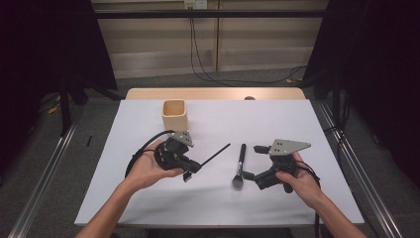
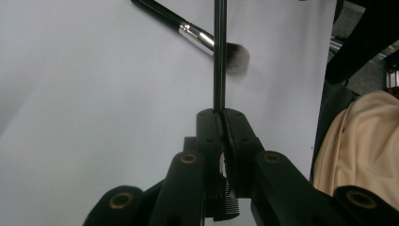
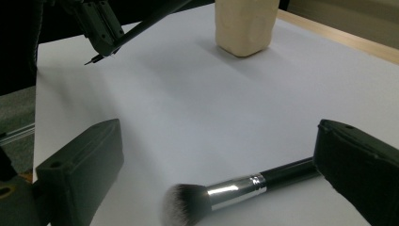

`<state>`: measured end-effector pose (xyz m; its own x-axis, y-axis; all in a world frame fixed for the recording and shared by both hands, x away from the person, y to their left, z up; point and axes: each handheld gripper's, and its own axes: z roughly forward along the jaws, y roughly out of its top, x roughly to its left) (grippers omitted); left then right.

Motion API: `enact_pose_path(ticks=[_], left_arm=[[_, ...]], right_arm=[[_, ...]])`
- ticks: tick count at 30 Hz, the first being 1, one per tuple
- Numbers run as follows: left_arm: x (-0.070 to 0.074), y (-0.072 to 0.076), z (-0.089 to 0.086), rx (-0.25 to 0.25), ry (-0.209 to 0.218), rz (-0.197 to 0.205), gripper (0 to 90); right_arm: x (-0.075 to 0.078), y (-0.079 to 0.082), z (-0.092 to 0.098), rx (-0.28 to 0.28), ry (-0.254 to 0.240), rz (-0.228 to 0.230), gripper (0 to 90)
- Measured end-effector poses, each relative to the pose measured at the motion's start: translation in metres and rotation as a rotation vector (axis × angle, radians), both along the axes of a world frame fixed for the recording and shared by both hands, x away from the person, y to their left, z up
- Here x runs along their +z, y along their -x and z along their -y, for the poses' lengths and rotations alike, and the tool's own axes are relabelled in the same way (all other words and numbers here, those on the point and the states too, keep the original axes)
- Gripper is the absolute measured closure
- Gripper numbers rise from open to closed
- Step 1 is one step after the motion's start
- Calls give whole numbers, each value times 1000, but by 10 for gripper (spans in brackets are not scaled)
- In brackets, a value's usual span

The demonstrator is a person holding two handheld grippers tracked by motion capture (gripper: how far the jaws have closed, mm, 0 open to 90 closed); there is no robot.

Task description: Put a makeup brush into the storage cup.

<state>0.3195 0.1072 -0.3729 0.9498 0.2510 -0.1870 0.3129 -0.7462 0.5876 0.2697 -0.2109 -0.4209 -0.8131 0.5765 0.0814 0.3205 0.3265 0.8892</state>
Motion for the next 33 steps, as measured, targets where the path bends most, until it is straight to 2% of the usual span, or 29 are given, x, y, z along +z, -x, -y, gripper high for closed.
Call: enact_pose_path(ticks=[1,2,4,9,10,13,16,22,26,30,33], left_arm=[[1,0,1,6,-10,10,857],[2,0,1,-6,-2,-3,857],[3,1,3,-8,-13,8,857],[5,1,6,-38,-61,20,857],[5,2,6,-47,-79,9,857],[5,2,6,-70,-95,-10,857],[5,2,8,-73,-112,-9,857],[7,0,15,-103,-165,-11,857],[13,1,17,-117,-178,2,857],[15,-2,18,-135,-190,-15,857],[13,-1,20,-161,-198,-20,857]], right_arm=[[1,-1,-1,14,-3,-12,22],[3,-3,-1,31,2,-29,18],[5,-4,-2,44,9,-34,20],[11,-7,-5,74,70,-51,18],[13,-8,-6,79,84,-55,18],[17,-10,-10,104,106,-65,18],[20,-15,-15,148,153,-92,16],[22,-24,-24,185,215,-128,28],[25,-29,-25,215,230,-182,26],[28,-33,-26,252,248,-216,23],[28,-34,-28,259,291,-234,23]])
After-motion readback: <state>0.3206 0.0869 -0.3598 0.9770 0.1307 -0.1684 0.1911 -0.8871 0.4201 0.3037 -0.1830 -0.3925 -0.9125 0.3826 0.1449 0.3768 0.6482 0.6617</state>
